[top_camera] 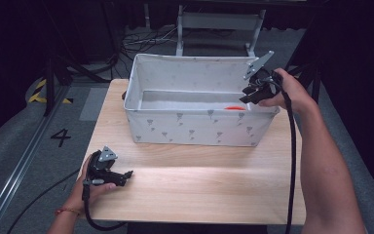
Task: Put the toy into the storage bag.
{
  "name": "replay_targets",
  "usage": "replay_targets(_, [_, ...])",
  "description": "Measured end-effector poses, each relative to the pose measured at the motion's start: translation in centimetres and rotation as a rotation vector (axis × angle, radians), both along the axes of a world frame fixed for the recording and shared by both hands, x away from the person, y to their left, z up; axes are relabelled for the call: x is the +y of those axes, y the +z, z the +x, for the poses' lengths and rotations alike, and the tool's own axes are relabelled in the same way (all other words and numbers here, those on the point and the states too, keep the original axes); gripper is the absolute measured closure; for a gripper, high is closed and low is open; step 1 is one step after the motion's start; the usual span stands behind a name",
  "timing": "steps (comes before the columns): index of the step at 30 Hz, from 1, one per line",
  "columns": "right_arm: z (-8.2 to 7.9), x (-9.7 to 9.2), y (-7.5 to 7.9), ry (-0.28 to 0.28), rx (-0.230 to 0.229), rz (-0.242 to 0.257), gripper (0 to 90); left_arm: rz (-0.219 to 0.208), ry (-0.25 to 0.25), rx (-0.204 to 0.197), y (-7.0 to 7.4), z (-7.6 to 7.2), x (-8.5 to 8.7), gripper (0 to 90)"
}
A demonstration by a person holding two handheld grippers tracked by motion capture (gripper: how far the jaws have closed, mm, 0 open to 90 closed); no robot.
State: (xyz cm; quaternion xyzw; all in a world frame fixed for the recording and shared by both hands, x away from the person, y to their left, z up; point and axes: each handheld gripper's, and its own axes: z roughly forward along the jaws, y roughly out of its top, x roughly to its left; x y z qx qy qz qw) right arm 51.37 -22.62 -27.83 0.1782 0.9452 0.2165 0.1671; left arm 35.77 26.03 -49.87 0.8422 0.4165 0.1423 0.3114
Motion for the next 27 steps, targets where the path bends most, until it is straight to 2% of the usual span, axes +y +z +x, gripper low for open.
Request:
replay_targets(6, [-1.3, -0.4, 0.3, -0.053, -0.034, 0.075, 50.4, 0.000, 0.000, 0.000, 0.0, 0.0, 0.0, 0.5])
replay_targets(8, [-1.7, -0.5, 0.3, -0.076, -0.050, 0.093, 42.0, 0.000, 0.000, 0.000, 0.0, 0.0, 0.0, 0.5])
replay_targets(12, [-2.3, -1.0, 0.1, -0.154, -0.095, 0.137, 30.4, 0.000, 0.000, 0.000, 0.0, 0.0, 0.0, 0.5])
replay_targets(17, [-3.0, -1.7, 0.1, -0.200, -0.136, 0.180, 26.7, 0.000, 0.000, 0.000, 0.0, 0.0, 0.0, 0.5])
replay_targets(18, [-3.4, -2.1, 0.1, -0.214, -0.145, 0.201, 24.2, 0.000, 0.000, 0.000, 0.0, 0.0, 0.0, 0.5])
replay_targets(23, [-4.3, -2.7, 0.2, -0.253, -0.178, 0.194, 21.9, 0.000, 0.000, 0.000, 0.0, 0.0, 0.0, 0.5])
replay_targets(27, [-5.1, -2.9, 0.2, -0.245, -0.186, 0.199, 20.4, 0.000, 0.000, 0.000, 0.0, 0.0, 0.0, 0.5])
